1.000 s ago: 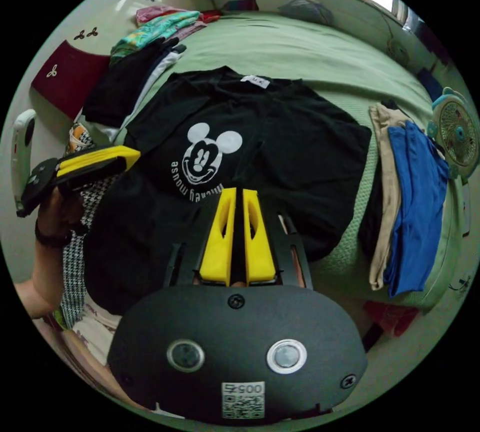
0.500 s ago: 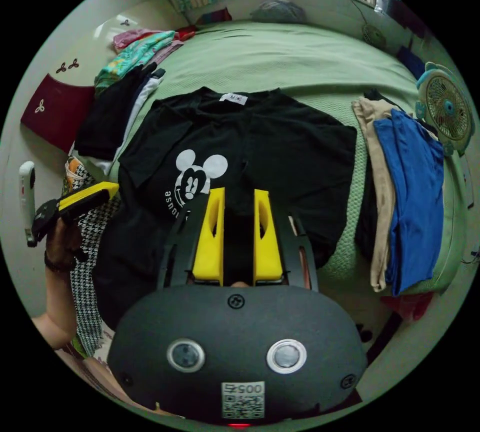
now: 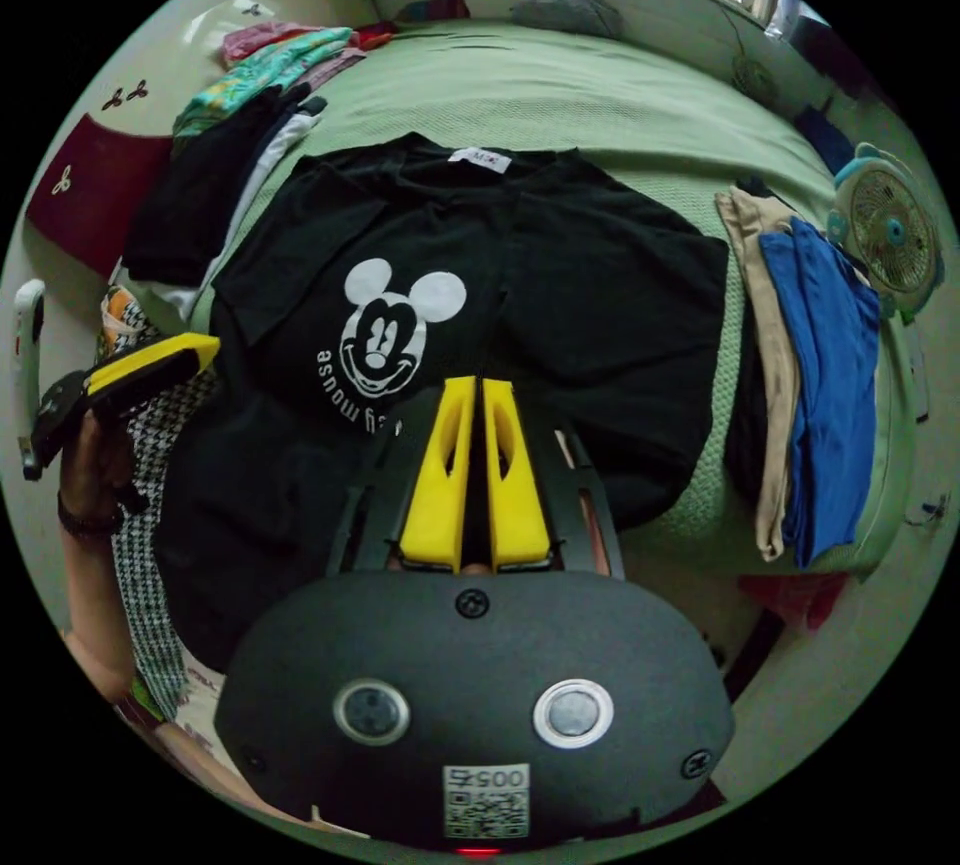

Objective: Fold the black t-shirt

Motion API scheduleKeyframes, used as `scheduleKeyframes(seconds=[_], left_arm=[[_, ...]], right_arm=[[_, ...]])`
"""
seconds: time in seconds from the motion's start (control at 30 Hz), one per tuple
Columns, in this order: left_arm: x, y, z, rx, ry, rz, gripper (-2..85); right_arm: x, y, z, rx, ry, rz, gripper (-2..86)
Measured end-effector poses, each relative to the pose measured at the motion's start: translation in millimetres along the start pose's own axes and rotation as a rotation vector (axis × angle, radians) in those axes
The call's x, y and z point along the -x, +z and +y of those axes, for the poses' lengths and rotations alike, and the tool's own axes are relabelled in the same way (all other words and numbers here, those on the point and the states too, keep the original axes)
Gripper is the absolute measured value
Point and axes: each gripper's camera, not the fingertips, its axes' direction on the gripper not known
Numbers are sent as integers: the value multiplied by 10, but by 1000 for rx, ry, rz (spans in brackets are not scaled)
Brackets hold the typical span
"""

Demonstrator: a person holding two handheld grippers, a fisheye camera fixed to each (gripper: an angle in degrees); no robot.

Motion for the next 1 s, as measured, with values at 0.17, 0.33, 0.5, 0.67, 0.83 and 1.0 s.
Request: scheduleKeyframes(seconds=[0.17, 0.33, 0.5, 0.67, 0.83, 1.0], left_arm=[[113, -21, 17, -2, 3, -5, -7], [265, -39, 29, -3, -9, -4, -7], [416, -30, 15, -1, -14, -3, -7], [515, -5, -5, 7, -11, -5, -6], [679, -12, -24, -3, -25, -9, -2], [972, 1, -68, -17, -73, -7, 39]], right_arm=[[70, 89, -41, 32, 15, 63, 68], [139, 77, 27, 14, 0, 91, 13], [178, -4, 161, -7, -42, 89, -4], [205, 56, 276, 43, -81, 109, 0], [64, 62, 394, 61, -85, 39, 43], [-83, -87, 536, 32, -86, -84, 79]])
